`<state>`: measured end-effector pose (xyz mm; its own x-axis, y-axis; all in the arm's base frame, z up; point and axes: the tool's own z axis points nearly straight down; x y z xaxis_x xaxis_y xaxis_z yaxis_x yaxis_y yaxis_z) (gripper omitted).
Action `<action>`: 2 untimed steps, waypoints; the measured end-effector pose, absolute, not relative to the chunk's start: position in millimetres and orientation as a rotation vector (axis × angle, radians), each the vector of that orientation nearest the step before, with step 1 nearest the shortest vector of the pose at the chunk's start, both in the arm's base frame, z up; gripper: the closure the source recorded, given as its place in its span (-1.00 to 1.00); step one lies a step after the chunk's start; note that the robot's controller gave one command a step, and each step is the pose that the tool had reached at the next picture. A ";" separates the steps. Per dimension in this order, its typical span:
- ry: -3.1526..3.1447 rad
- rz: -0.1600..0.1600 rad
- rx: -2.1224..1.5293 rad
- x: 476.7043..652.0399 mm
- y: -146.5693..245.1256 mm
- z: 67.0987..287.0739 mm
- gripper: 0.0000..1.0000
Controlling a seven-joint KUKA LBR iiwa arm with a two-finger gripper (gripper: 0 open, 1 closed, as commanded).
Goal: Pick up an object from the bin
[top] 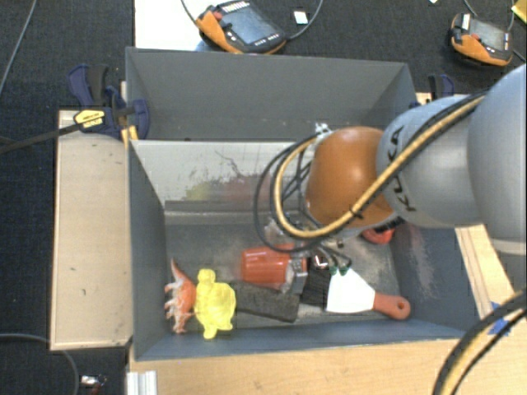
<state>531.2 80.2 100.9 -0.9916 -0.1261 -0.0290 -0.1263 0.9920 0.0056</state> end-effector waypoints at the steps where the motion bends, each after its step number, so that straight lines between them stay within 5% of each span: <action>1: 3.099 0.012 -0.228 585.9 77.6 69.9 -1.00; 2: 3.109 0.014 -0.159 545.9 79.4 70.5 -1.00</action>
Offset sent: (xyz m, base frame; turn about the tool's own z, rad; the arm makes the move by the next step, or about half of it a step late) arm 0.0152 -0.0011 -0.0309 0.0251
